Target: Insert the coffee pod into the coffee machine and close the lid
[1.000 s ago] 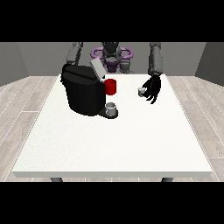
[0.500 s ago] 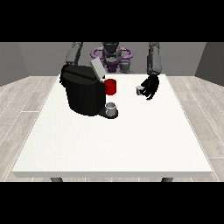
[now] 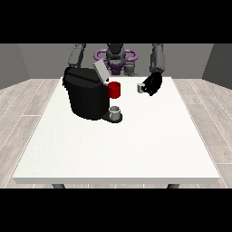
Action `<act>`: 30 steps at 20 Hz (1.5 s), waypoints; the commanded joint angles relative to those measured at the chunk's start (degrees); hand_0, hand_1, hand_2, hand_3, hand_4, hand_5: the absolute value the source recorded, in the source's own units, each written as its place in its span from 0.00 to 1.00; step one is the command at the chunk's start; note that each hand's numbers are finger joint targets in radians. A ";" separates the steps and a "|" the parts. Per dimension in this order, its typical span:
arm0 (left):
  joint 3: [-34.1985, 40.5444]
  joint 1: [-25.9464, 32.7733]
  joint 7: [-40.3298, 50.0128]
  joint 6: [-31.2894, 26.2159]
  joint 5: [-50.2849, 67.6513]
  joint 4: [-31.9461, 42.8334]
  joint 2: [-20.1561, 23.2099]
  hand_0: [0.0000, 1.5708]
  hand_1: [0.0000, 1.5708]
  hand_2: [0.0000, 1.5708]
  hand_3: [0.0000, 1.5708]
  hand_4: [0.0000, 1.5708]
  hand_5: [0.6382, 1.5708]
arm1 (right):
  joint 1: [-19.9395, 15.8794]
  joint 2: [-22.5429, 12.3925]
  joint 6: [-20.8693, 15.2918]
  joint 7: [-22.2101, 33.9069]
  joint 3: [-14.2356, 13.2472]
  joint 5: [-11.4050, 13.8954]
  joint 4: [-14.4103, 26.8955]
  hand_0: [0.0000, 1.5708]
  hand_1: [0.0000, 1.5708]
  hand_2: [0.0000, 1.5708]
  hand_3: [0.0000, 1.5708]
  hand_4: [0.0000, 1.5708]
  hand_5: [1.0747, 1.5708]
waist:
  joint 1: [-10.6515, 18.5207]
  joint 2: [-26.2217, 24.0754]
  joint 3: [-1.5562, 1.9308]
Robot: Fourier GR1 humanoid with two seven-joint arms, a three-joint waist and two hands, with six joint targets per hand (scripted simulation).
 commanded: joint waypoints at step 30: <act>8.25 -17.93 15.70 -8.91 6.59 -5.91 -3.46 0.88 0.88 0.90 0.80 0.38 1.00 | -3.00 -4.24 5.20 0.11 -0.03 -1.88 -0.18 0.00 0.00 0.00 0.00 0.15 1.00 | -5.30 0.46 -0.02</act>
